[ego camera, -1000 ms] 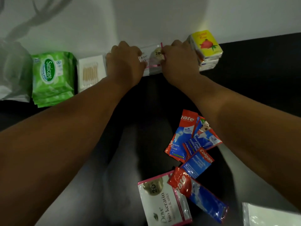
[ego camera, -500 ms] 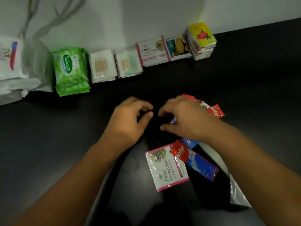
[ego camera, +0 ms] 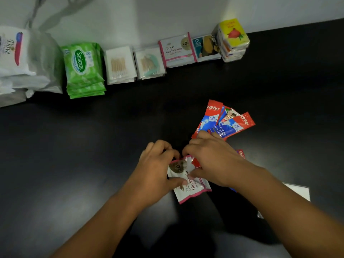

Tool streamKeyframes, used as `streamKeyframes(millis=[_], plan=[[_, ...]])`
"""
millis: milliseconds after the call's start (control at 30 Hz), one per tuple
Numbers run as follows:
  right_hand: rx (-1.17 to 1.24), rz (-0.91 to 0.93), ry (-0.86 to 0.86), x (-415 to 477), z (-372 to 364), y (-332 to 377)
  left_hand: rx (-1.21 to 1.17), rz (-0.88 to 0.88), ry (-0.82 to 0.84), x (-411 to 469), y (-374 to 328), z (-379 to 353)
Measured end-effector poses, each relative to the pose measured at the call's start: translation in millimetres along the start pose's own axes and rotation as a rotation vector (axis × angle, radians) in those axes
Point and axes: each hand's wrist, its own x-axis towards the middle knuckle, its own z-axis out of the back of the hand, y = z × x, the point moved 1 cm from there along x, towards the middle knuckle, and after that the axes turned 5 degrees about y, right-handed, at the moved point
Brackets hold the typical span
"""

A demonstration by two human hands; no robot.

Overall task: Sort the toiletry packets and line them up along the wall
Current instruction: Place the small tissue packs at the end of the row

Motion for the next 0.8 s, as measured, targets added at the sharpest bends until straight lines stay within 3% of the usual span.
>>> streamKeyframes(millis=[267, 467, 700, 800], plan=[[0.221, 0.019, -0.267, 19.2, -3.5, -7.1, -0.286, 0.069, -0.074, 18.9, 3.7, 35.9], [0.791, -0.058, -0.418, 40.4, 25.2, -19.5, -0.71, 0.121, -0.295, 52.5, 15.6, 73.6], [1.151, -0.231, -0.577, 87.0, 66.6, -51.7, -0.872, 0.231, -0.448, 115.6, 24.2, 107.0], [1.171, -0.249, -0.63, 108.4, 89.1, -69.0, -0.639, 0.212, -0.622, 150.6, 26.5, 126.4]])
